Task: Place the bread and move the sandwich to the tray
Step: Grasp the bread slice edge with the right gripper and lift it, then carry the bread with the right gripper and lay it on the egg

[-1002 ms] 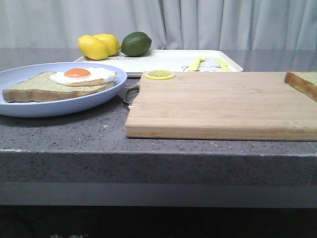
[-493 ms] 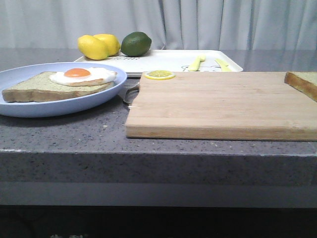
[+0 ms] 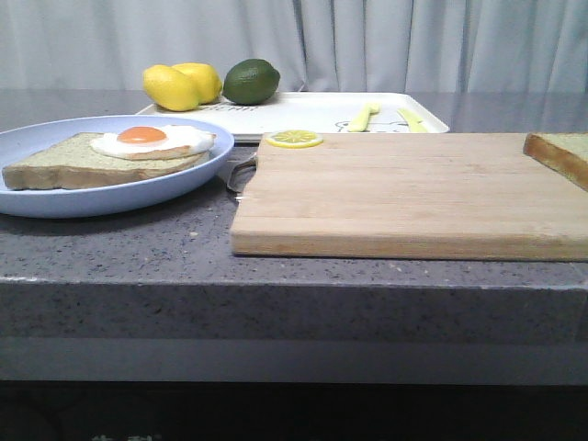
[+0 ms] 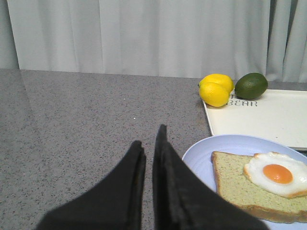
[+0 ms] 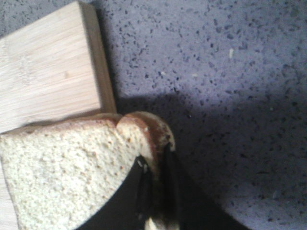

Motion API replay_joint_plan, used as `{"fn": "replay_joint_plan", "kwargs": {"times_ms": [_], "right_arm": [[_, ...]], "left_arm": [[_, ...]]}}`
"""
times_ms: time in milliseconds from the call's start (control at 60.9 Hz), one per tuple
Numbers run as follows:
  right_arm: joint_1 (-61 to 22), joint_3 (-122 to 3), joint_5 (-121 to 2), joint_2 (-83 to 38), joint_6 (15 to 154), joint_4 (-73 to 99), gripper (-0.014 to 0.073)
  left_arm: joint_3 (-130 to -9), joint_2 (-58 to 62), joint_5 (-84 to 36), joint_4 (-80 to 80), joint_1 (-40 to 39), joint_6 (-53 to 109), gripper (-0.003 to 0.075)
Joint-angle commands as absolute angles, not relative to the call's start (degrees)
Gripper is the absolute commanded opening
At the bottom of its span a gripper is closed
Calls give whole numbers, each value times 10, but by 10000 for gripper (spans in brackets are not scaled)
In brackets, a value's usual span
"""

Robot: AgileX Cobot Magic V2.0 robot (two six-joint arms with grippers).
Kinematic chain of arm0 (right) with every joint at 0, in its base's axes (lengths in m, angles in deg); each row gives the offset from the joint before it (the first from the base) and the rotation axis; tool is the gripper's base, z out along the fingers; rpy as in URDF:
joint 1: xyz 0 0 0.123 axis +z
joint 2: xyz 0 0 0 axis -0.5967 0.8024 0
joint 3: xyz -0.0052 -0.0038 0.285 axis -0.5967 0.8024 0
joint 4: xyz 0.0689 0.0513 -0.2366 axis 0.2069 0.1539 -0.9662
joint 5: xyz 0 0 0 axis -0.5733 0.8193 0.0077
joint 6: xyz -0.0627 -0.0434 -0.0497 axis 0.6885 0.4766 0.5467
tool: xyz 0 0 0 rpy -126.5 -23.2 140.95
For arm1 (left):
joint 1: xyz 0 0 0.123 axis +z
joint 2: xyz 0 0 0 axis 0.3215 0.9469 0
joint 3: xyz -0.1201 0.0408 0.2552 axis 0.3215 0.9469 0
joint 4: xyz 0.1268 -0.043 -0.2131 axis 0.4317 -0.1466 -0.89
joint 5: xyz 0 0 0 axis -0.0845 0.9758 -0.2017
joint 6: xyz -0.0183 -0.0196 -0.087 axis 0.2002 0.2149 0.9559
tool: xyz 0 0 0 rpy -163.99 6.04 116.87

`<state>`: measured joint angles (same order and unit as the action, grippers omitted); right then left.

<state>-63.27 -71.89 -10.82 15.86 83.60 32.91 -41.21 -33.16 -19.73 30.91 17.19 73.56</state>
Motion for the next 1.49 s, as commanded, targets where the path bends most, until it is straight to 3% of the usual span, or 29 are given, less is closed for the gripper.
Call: {"fn": "replay_joint_plan", "kwargs": {"times_ms": [0,148,443,640,1002,1182,1478], "right_arm": [[-633,-746,-78,119,843,377,-64],[-633,-774,-57,82,843,421,-64],[-599,-784,-27,23,843,646,-63],[-463,-784,-79,23,843,749,-55],[-101,-802,-400,110,843,795,-55],[-56,-850,-436,199,843,798,-55],[-57,-852,-446,250,843,814,52]], "left_arm": [[-432,-324,-247,305,168,740,15],[-432,-324,-247,305,168,740,-13],[-432,-324,-247,305,168,740,9],[-432,-324,-247,305,168,740,130],[-432,-324,-247,305,168,740,430],[-432,-324,-247,305,168,740,528],[-432,-324,-247,305,168,740,535]]}}
